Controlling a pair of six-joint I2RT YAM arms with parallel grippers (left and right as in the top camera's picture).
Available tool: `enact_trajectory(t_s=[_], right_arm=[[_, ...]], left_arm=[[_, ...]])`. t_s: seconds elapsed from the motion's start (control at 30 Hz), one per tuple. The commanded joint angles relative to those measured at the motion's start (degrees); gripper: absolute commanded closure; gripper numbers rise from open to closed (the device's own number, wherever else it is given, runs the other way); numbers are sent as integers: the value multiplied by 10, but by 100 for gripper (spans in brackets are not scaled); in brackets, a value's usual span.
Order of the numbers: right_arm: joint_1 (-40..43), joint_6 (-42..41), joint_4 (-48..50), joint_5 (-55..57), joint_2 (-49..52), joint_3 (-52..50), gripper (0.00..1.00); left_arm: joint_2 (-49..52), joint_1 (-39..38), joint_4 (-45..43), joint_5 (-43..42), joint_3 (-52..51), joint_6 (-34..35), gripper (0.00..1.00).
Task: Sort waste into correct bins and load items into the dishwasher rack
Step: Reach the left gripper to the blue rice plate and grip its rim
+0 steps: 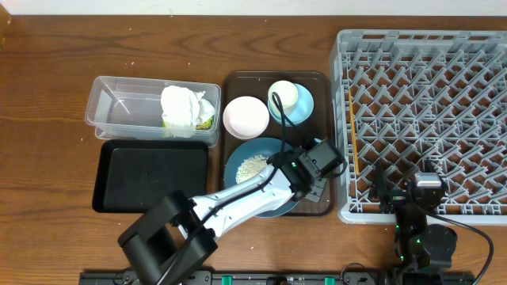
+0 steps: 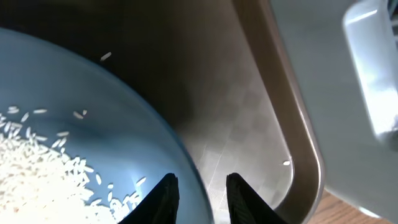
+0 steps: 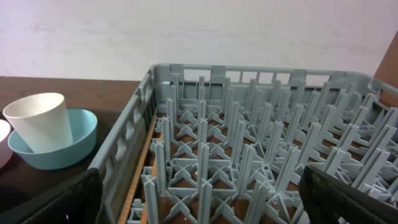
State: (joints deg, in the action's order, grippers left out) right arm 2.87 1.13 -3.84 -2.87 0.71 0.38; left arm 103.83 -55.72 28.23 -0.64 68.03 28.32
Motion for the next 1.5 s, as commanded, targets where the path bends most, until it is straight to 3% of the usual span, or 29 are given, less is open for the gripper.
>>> enact_trajectory(t_s=[0.0, 0.4, 0.57, 0.83, 1.17, 1.47], right_arm=[[2, 2, -2, -2, -2, -1, 1], [2, 2, -2, -2, -2, -1, 1], [2, 2, -2, -2, -2, -1, 1], [2, 2, -2, -2, -2, -1, 1], [2, 2, -2, -2, -2, -1, 1], [2, 2, -2, -2, -2, -1, 1]], left_arm=[[7, 0, -3, 14, -3, 1, 71], [44, 0, -7, 14, -3, 1, 77], [50, -2, -7, 14, -3, 5, 88], [42, -3, -2, 13, -2, 25, 94], [16, -29, 15, 14, -2, 29, 94], [-20, -76, 34, 76, -2, 28, 94]])
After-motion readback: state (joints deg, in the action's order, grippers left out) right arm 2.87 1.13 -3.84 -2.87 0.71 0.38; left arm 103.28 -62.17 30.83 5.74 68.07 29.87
